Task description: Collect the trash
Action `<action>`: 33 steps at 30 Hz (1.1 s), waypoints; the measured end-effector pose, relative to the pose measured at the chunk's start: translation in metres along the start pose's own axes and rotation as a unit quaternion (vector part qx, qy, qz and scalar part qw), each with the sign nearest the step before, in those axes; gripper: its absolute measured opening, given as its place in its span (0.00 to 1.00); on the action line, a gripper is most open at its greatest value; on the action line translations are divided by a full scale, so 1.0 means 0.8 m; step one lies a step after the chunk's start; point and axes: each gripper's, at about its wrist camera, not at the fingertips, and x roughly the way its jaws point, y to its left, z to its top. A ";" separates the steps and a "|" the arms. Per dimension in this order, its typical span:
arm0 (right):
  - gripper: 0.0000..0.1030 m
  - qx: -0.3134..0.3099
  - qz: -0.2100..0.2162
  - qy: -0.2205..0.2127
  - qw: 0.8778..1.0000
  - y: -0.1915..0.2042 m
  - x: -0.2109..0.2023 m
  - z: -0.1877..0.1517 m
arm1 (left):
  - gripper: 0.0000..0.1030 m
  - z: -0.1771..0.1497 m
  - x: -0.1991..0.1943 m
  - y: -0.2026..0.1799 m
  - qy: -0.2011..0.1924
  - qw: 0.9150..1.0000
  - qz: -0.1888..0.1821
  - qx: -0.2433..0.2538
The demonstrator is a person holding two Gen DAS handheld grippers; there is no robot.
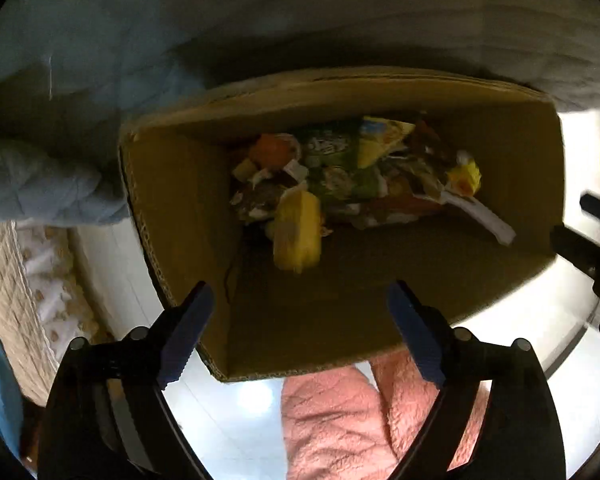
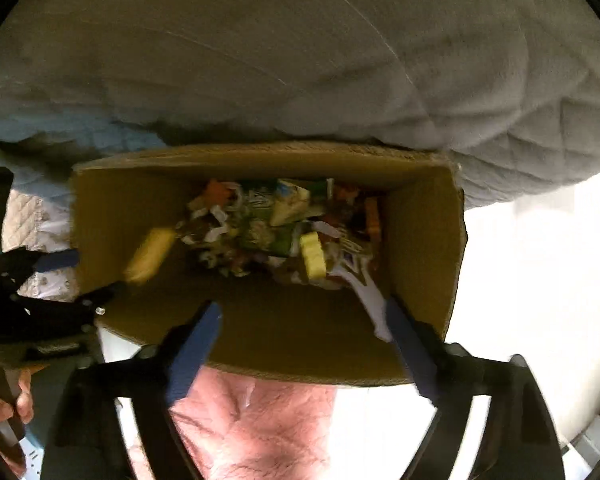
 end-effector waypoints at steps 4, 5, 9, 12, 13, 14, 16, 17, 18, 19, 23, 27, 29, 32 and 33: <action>0.78 0.014 0.010 0.007 1.000 -0.007 -0.008 -0.011 | 0.84 -0.013 0.002 0.012 0.012 1.000 -0.007 -0.023; 0.78 0.013 0.014 0.007 1.000 -0.007 -0.015 -0.013 | 0.84 -0.018 -0.002 0.013 0.014 1.000 -0.007 -0.026; 0.78 0.006 0.035 -0.007 0.999 0.004 -0.072 -0.020 | 0.84 -0.036 -0.048 0.011 0.004 0.999 -0.017 -0.038; 0.84 -0.015 0.055 -0.044 0.997 0.020 -0.162 -0.028 | 0.84 -0.060 -0.125 0.010 -0.028 0.999 -0.024 -0.040; 0.86 -0.022 0.061 -0.059 0.996 0.025 -0.189 -0.029 | 0.84 -0.069 -0.158 0.011 -0.042 0.998 -0.029 -0.042; 0.86 -0.030 0.068 -0.077 0.994 0.030 -0.223 -0.031 | 0.84 -0.075 -0.183 0.010 -0.054 0.997 -0.026 -0.042; 0.90 -0.045 0.077 -0.118 0.989 0.040 -0.292 -0.030 | 0.84 -0.091 -0.269 0.008 -0.104 0.994 -0.004 -0.040; 0.92 -0.051 0.083 -0.142 0.985 0.045 -0.323 -0.030 | 0.84 -0.096 -0.305 0.008 -0.131 0.991 0.004 -0.040; 0.95 -0.061 0.088 -0.182 0.977 0.051 -0.370 -0.029 | 0.84 -0.101 -0.354 0.008 -0.170 0.984 0.010 -0.043; 0.95 -0.069 0.091 -0.209 0.971 0.055 -0.398 -0.027 | 0.84 -0.105 -0.390 0.008 -0.202 0.978 0.015 -0.044; 0.95 -0.091 0.072 -0.302 0.946 0.067 -0.495 -0.005 | 0.86 -0.101 -0.536 0.002 -0.335 0.938 0.067 -0.061; 0.95 -0.073 0.069 -0.392 0.914 0.066 -0.586 0.025 | 0.88 -0.088 -0.646 -0.001 -0.438 0.888 0.109 -0.088; 0.95 -0.075 0.058 -0.421 0.902 0.070 -0.615 0.033 | 0.88 -0.081 -0.680 -0.004 -0.459 0.872 0.135 -0.103; 0.95 -0.071 0.046 -0.454 0.887 0.074 -0.656 0.039 | 0.88 -0.073 -0.721 -0.010 -0.485 0.859 0.127 -0.100; 0.95 -0.069 0.044 -0.458 0.885 0.075 -0.663 0.040 | 0.88 -0.072 -0.733 -0.012 -0.493 0.858 0.108 -0.097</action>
